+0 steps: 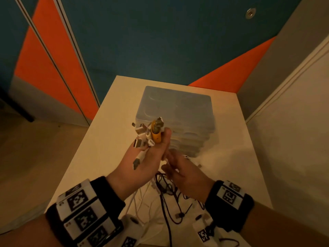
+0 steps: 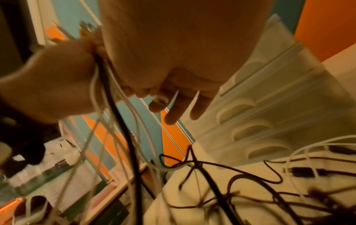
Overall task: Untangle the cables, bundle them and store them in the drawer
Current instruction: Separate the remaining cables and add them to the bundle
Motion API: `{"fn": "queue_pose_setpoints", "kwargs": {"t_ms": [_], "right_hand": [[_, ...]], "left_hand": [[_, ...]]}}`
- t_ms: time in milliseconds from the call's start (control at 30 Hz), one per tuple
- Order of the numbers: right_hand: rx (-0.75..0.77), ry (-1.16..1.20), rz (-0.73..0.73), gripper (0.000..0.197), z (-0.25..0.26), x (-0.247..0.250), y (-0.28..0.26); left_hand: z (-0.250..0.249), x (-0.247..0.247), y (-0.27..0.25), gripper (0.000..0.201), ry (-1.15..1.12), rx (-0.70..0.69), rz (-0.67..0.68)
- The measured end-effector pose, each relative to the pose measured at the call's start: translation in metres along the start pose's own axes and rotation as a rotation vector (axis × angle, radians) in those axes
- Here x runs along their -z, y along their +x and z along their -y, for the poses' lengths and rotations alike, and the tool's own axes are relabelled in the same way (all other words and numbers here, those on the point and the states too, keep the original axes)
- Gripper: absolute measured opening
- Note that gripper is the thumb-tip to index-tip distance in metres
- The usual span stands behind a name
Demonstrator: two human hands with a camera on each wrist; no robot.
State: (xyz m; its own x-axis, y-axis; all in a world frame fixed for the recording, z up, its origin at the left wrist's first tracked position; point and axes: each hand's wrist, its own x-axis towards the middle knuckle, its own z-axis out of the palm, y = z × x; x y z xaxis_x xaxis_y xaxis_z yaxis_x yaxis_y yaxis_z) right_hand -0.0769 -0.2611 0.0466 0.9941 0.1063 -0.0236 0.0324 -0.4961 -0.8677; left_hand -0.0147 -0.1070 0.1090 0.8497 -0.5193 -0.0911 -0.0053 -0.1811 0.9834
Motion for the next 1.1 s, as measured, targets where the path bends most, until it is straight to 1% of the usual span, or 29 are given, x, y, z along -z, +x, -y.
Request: {"fn": "queue_pose_setpoints", "kwargs": {"t_ms": [33,67,133,233,333,400,467,500,600,667,767,833,900,933,1000,1033,1067,1100], "right_hand": [[-0.021,-0.043,0.029,0.013,-0.005,-0.002,0.001],[-0.047,-0.086,0.056,0.011,-0.010,-0.003,0.002],[-0.102,-0.165,0.094,0.015,-0.020,-0.002,0.000],[-0.186,-0.142,0.094,0.018,-0.033,-0.001,-0.007],[-0.217,-0.098,0.080,0.017,-0.034,-0.001,-0.009],[-0.189,-0.087,0.069,0.017,-0.029,0.003,-0.006],[-0.142,-0.132,0.037,0.017,-0.027,0.012,-0.004],[-0.152,-0.146,0.014,0.017,-0.030,0.017,-0.004],[-0.282,-0.146,-0.053,0.019,-0.049,0.030,-0.004],[-0.324,-0.211,-0.052,0.019,-0.059,0.032,-0.003],[-0.318,-0.287,0.041,0.016,-0.068,0.021,0.001],[-0.296,-0.344,0.119,0.018,-0.067,0.007,0.004],[-0.251,-0.342,0.218,0.023,-0.056,-0.009,0.008],[-0.210,-0.320,0.275,0.028,-0.049,-0.017,0.011],[-0.135,-0.308,0.404,0.048,-0.036,-0.036,0.017],[-0.109,-0.372,0.484,0.058,-0.034,-0.044,0.019],[-0.089,-0.483,0.569,0.063,-0.035,-0.052,0.021],[-0.073,-0.612,0.641,0.063,-0.039,-0.057,0.022]], "left_hand": [[-0.012,-0.001,-0.001,0.047,-0.059,-0.038,-0.035],[-0.029,-0.002,-0.003,0.046,-0.134,-0.065,-0.042],[-0.050,-0.003,-0.005,0.046,-0.284,-0.044,-0.014],[-0.065,0.005,-0.008,0.052,-0.377,0.026,0.069],[-0.064,0.012,-0.009,0.047,-0.369,0.011,0.139],[-0.059,0.013,-0.009,0.043,-0.374,0.023,0.150],[-0.056,0.015,-0.011,0.042,-0.406,0.039,0.155],[-0.055,0.016,-0.012,0.041,-0.421,0.052,0.156],[-0.049,0.025,-0.019,0.043,-0.442,0.089,0.161],[-0.045,0.031,-0.025,0.048,-0.460,0.101,0.182],[-0.044,0.040,-0.035,0.050,-0.502,0.130,0.207],[-0.043,0.044,-0.038,0.055,-0.505,0.125,0.223],[-0.043,0.046,-0.039,0.062,-0.513,0.110,0.229],[-0.042,0.046,-0.038,0.063,-0.520,0.105,0.220],[-0.043,0.047,-0.037,0.056,-0.525,0.109,0.191],[-0.043,0.047,-0.036,0.053,-0.533,0.110,0.183],[-0.043,0.047,-0.035,0.052,-0.540,0.111,0.179],[-0.045,0.049,-0.036,0.051,-0.535,0.113,0.179]]}}
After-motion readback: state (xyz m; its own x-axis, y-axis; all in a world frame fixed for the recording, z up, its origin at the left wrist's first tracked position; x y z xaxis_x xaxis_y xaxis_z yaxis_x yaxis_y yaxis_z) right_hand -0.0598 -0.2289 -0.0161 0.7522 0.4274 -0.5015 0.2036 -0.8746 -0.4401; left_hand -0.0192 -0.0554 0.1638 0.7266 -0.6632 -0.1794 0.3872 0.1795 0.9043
